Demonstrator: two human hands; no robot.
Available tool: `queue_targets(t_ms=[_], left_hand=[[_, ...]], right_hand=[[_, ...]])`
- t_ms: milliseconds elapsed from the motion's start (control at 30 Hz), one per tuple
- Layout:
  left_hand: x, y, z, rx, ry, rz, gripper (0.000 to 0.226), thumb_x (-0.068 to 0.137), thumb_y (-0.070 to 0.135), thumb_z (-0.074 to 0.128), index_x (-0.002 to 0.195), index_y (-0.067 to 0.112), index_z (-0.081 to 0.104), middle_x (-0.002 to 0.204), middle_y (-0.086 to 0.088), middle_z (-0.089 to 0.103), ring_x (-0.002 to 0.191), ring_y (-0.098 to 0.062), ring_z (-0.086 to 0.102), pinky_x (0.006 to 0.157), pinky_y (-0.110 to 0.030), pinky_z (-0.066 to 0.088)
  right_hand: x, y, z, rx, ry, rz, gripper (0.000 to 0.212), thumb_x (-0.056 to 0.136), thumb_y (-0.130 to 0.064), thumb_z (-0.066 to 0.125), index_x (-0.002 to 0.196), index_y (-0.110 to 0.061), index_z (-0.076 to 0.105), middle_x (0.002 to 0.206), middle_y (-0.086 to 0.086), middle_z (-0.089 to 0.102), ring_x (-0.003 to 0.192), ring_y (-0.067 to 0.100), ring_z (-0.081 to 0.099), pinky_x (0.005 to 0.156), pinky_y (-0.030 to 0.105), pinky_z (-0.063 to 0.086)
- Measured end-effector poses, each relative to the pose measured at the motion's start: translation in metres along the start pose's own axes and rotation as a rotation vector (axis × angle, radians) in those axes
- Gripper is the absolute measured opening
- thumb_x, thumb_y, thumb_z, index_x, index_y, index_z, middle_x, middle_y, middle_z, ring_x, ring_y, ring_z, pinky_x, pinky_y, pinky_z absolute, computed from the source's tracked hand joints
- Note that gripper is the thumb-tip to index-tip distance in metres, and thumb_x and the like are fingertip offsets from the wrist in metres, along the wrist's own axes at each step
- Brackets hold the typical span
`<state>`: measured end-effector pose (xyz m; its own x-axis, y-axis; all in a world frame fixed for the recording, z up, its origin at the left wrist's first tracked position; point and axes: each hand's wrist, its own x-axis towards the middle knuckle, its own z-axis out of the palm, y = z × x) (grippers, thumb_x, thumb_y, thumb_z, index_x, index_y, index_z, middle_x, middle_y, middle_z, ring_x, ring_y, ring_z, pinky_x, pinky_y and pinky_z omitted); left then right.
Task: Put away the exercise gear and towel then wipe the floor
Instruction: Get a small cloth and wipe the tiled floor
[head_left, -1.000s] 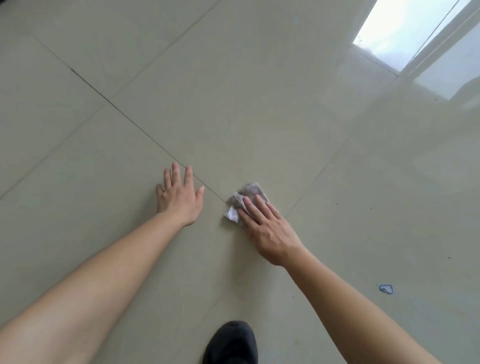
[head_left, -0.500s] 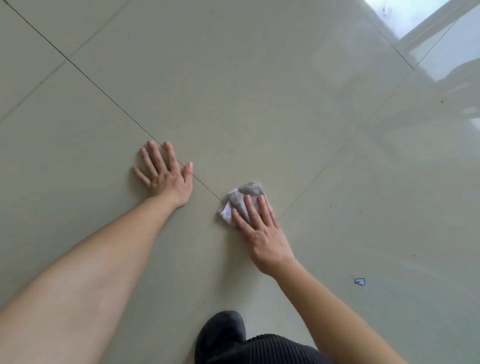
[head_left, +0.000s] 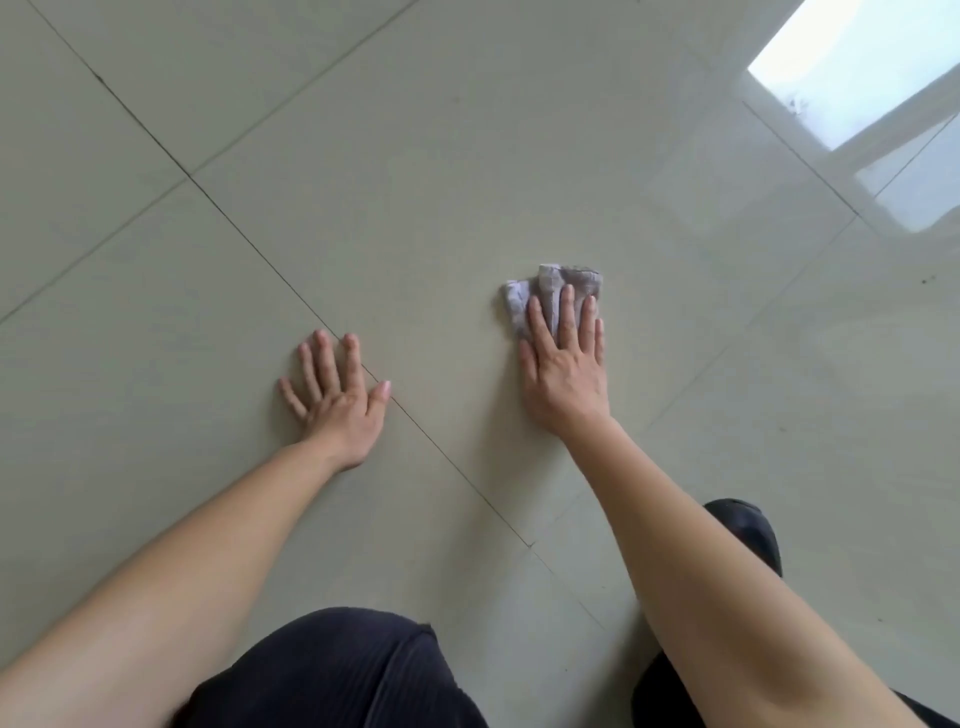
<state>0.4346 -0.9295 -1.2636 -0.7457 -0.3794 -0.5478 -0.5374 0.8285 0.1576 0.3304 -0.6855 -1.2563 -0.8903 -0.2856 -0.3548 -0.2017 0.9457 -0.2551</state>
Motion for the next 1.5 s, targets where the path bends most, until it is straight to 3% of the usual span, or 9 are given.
queue_targets(t_ms=[167,300,367,533,600,800,900,1167,1500], left_hand=[[0.000,-0.020,-0.019,-0.071,0.352,0.098,0.055,0.096,0.040,0.030,0.141,0.014,0.049,0.150,-0.011,0.043,0.131,-0.035,0.042,0.100,-0.054,0.032],[0.016,-0.022,-0.031,-0.006,0.424,0.077,0.054,0.100,0.035,0.032,0.148,0.010,0.037,0.158,-0.016,0.029,0.144,-0.033,0.026,0.111,-0.055,0.022],[0.027,-0.022,-0.038,0.002,0.407,0.021,0.056,0.103,0.033,0.032,0.154,0.012,0.026,0.164,-0.013,0.013,0.151,-0.028,0.010,0.117,-0.053,0.012],[0.056,-0.031,-0.059,0.028,0.430,-0.061,0.061,0.104,0.036,0.026,0.157,0.011,0.011,0.165,-0.012,-0.003,0.152,-0.026,-0.004,0.120,-0.050,-0.001],[0.067,-0.041,-0.064,0.028,0.440,-0.108,0.061,0.104,0.035,0.026,0.157,0.010,0.008,0.165,-0.013,-0.004,0.152,-0.026,-0.006,0.121,-0.050,-0.003],[0.082,-0.068,-0.052,-0.053,0.353,-0.207,0.064,0.104,0.039,0.025,0.157,0.010,0.003,0.164,-0.014,-0.009,0.151,-0.025,-0.010,0.120,-0.051,-0.006],[0.085,-0.072,-0.045,-0.054,0.350,-0.215,0.063,0.104,0.040,0.023,0.157,0.012,0.002,0.164,-0.012,-0.008,0.152,-0.024,-0.010,0.120,-0.050,-0.006],[0.084,-0.072,-0.044,-0.008,0.338,-0.222,0.064,0.104,0.041,0.020,0.157,0.013,-0.001,0.164,-0.012,-0.010,0.151,-0.025,-0.011,0.119,-0.050,-0.007],[0.083,-0.073,-0.047,-0.024,0.305,-0.209,0.065,0.103,0.043,0.022,0.157,0.015,-0.001,0.164,-0.012,-0.012,0.151,-0.026,-0.012,0.119,-0.051,-0.006]], right_hand=[[-0.070,-0.054,0.053,-0.096,-0.083,-0.581,0.052,0.107,-0.044,0.030,0.158,-0.033,0.024,0.168,0.004,0.008,0.154,0.034,-0.004,0.125,0.046,0.001],[-0.048,-0.016,0.034,-0.228,-0.165,-0.893,0.050,0.108,-0.044,0.029,0.157,-0.035,0.024,0.168,0.001,0.010,0.155,0.027,-0.001,0.126,0.046,0.004],[-0.012,0.014,0.009,-0.236,-0.106,-0.763,0.050,0.107,-0.047,0.025,0.157,-0.039,0.023,0.168,0.000,0.010,0.155,0.025,0.000,0.125,0.046,0.005],[0.068,0.044,-0.038,-0.011,0.090,0.156,0.054,0.105,-0.047,0.019,0.158,-0.033,0.022,0.168,0.008,0.004,0.154,0.034,-0.002,0.125,0.046,0.001],[0.075,0.015,-0.026,0.008,0.124,0.182,0.057,0.103,-0.037,0.019,0.158,-0.025,0.024,0.167,0.014,0.007,0.153,0.038,0.001,0.125,0.047,0.001],[0.000,-0.096,0.036,-0.082,-0.055,-0.714,0.052,0.102,-0.021,0.040,0.154,-0.023,0.036,0.165,0.007,0.023,0.153,0.035,0.010,0.125,0.045,0.006],[0.046,-0.070,0.016,-0.171,-0.094,-0.926,0.052,0.102,-0.024,0.031,0.154,-0.025,0.036,0.164,0.003,0.024,0.153,0.029,0.014,0.125,0.042,0.009],[0.161,-0.053,-0.050,0.129,0.209,0.105,0.052,0.103,-0.026,0.033,0.155,-0.026,0.034,0.167,0.003,0.014,0.154,0.032,0.006,0.124,0.037,0.014],[0.098,-0.120,0.009,-0.178,-0.073,-1.156,0.050,0.101,-0.018,0.040,0.150,-0.018,0.045,0.161,0.007,0.033,0.150,0.031,0.025,0.123,0.044,0.021]])
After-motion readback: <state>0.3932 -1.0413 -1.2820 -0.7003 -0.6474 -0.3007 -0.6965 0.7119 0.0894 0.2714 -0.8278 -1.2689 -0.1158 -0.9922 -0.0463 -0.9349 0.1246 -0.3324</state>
